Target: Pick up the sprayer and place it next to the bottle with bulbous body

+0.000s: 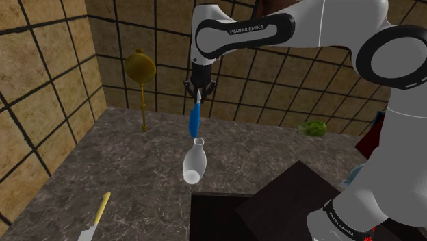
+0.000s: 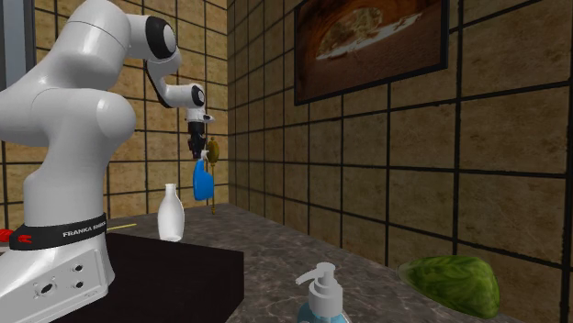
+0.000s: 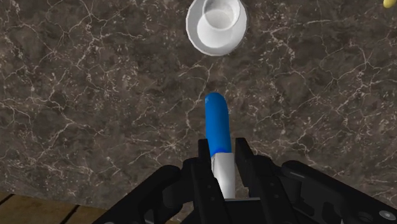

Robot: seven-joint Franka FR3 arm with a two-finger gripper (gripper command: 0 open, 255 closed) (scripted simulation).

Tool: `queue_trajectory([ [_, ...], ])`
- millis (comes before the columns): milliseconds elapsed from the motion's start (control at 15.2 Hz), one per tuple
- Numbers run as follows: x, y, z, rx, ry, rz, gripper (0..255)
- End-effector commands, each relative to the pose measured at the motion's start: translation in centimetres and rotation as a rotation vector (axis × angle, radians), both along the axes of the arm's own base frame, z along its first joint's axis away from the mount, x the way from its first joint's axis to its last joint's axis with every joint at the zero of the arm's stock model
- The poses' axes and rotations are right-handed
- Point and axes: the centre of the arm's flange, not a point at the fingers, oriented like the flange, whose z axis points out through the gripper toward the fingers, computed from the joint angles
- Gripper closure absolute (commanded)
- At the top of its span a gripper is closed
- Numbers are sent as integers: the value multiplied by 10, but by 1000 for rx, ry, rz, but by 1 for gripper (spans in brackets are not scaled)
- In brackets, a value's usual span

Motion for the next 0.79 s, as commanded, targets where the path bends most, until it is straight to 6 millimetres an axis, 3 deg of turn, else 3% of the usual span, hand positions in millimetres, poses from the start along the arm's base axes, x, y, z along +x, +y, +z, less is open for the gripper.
queue_trajectory([
  [0, -1, -1, -10, 0, -1, 0, 255],
  [726, -1, -1, -68, 0, -1, 0, 255],
])
